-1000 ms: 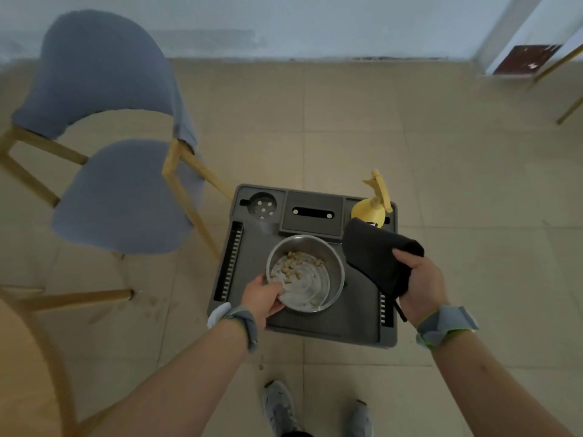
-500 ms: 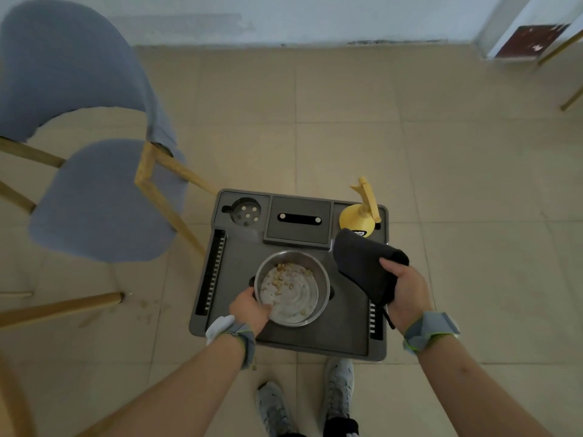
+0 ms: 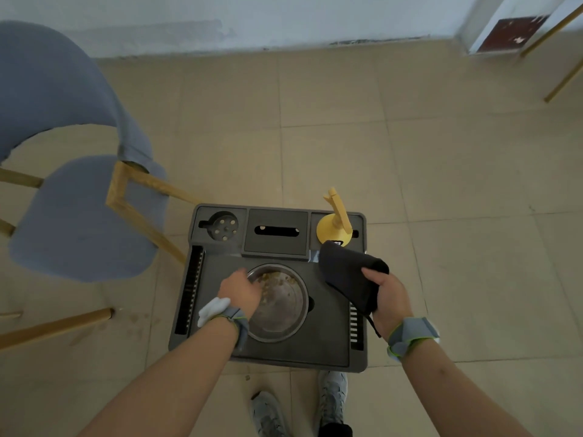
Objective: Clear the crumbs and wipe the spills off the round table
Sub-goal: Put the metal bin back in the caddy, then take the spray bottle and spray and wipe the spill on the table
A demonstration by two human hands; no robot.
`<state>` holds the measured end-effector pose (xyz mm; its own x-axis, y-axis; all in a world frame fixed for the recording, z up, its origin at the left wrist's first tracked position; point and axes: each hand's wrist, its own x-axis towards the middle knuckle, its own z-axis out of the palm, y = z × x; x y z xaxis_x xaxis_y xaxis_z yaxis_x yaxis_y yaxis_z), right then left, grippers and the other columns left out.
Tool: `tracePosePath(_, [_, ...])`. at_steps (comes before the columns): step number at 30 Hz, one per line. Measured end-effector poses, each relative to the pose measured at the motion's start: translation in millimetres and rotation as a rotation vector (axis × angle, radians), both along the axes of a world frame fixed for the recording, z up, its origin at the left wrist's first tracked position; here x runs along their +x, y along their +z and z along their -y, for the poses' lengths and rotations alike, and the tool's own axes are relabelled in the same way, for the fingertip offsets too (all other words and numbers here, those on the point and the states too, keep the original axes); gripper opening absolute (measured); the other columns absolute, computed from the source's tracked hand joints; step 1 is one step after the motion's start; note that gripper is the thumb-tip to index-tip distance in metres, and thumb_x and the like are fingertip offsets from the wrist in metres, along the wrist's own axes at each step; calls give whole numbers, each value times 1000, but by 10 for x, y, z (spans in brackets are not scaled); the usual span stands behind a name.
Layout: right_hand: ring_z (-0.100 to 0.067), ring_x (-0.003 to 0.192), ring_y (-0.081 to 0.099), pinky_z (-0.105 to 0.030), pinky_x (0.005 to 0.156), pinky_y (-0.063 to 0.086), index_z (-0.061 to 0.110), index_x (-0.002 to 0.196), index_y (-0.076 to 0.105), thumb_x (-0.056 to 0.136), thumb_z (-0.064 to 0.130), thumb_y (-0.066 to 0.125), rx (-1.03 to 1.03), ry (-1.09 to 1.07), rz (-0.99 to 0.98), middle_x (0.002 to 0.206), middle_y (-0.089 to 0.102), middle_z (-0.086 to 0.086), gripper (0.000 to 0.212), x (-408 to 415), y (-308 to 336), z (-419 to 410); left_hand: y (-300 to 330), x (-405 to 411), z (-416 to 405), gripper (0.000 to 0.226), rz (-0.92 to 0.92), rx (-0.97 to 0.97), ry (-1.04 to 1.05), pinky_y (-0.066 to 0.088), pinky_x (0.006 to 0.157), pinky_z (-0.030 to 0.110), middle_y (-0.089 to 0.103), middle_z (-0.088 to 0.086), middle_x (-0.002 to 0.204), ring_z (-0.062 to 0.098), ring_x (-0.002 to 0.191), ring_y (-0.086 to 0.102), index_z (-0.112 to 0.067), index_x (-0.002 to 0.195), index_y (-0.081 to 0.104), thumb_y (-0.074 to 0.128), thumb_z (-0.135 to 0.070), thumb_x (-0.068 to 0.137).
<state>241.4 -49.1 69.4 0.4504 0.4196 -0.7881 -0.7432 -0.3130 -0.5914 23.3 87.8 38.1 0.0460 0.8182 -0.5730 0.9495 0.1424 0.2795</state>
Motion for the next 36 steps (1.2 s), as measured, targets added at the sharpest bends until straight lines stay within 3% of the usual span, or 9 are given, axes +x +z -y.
tracePosePath(3, [-16, 69, 73, -28, 60, 51, 21, 89, 68, 88, 11, 61, -33, 8, 4, 72, 76, 5, 13, 60, -42, -6, -15, 234, -64, 46, 85, 19, -53, 48, 78, 33, 68, 17, 122, 37, 112, 62, -10, 141, 51, 58, -23, 97])
tracePosePath(7, [-10, 68, 71, -23, 56, 51, 22, 93, 70, 89, 9, 60, -16, 143, 170, 71, 75, 7, 17, 88, -73, -8, -23, 496, -131, 53, 179, 27, -63, 47, 96, 37, 65, 14, 130, 34, 121, 59, -11, 147, 45, 57, -25, 98])
tracePosePath(12, [-12, 110, 59, -21, 91, 45, 33, 119, 65, 92, 6, 56, -12, 570, 568, 114, 69, 5, 39, -50, -301, 55, -23, 769, -94, 47, 229, 45, -69, 42, 102, 34, 64, 10, 134, 31, 127, 55, -12, 144, 49, 54, -22, 98])
tracePosePath(14, [-11, 133, 42, -24, 114, 26, 26, 139, 51, 91, 5, 54, -54, 903, 824, 142, 53, 2, 53, -178, -464, 91, -30, 824, -82, 43, 260, 45, -72, 41, 104, 33, 66, 7, 131, 27, 125, 57, -14, 141, 52, 53, -21, 98])
tracePosePath(17, [-14, 151, 4, -24, 115, -11, 21, 152, 29, 92, 11, 49, -62, 1371, 1076, 163, 16, 3, 64, -329, -770, 217, -45, 925, -13, 40, 318, 60, -90, 42, 103, 30, 69, 3, 125, 23, 120, 60, -15, 138, 55, 53, -18, 98])
tracePosePath(22, [-20, 149, -19, -32, 112, -21, 23, 156, 10, 91, 28, 48, -183, 1675, 1146, 164, -14, 1, 75, -452, -966, 327, -83, 998, 58, 41, 395, 68, -150, 44, 107, 33, 68, 5, 126, 20, 118, 62, -15, 138, 56, 55, -14, 97])
tracePosePath(26, [-18, 150, 11, -29, 119, 6, 22, 150, 34, 89, 21, 52, -116, 1445, 930, 164, 15, 2, 64, -322, -766, 174, -79, 1054, 73, 44, 399, 81, -198, 43, 104, 30, 66, 4, 126, 19, 119, 60, -17, 140, 53, 56, -14, 96])
tracePosePath(30, [-22, 124, 55, -28, 103, 41, 21, 132, 59, 87, 13, 51, -147, 1056, 1000, 139, 58, 1, 46, -100, -534, 23, -48, 1125, 52, 44, 407, 81, -197, 42, 100, 28, 66, 3, 126, 19, 117, 61, -16, 139, 53, 56, -13, 95])
tracePosePath(36, [-27, 99, 64, -25, 82, 43, 16, 121, 64, 92, 18, 59, -159, 660, 1088, 110, 68, -6, 29, 163, -438, -324, -87, 1130, 96, 27, 325, 86, -157, 42, 82, 26, 67, 8, 110, 24, 103, 62, -11, 119, 62, 52, -8, 93])
